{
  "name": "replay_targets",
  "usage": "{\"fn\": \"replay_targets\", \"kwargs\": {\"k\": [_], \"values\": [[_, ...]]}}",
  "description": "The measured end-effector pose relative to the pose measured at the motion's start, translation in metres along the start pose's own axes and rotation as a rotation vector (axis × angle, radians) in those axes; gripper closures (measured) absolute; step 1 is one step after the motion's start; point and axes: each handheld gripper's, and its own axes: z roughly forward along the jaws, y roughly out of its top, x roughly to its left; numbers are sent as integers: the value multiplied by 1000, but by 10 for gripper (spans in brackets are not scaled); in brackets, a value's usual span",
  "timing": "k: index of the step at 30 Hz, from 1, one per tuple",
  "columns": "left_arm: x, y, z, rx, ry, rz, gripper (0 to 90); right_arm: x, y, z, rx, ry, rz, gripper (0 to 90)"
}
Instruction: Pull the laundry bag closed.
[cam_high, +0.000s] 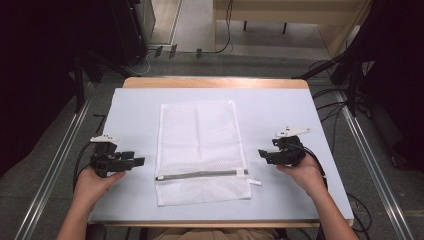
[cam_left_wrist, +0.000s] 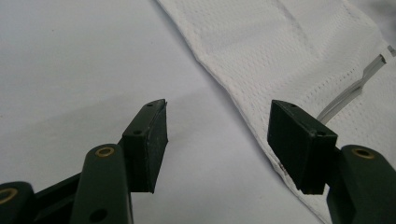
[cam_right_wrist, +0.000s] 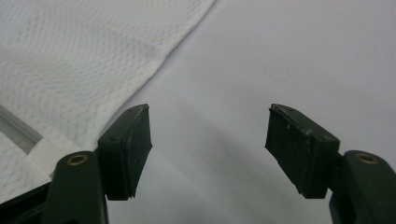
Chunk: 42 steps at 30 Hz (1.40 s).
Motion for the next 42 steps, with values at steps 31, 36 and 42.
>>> {"fn": "replay_targets", "kwargs": {"k": [31,36,42], "values": [[-9,-13,-6,1,0,10,401,44,19,6,11,107,-107,428],[-9,-14,-6,4,11,14,402,52,22,10,16,126,-117,447],[-8,-14,-5,3,11,13,398,60,25,13,9,149,-120,448]]}}
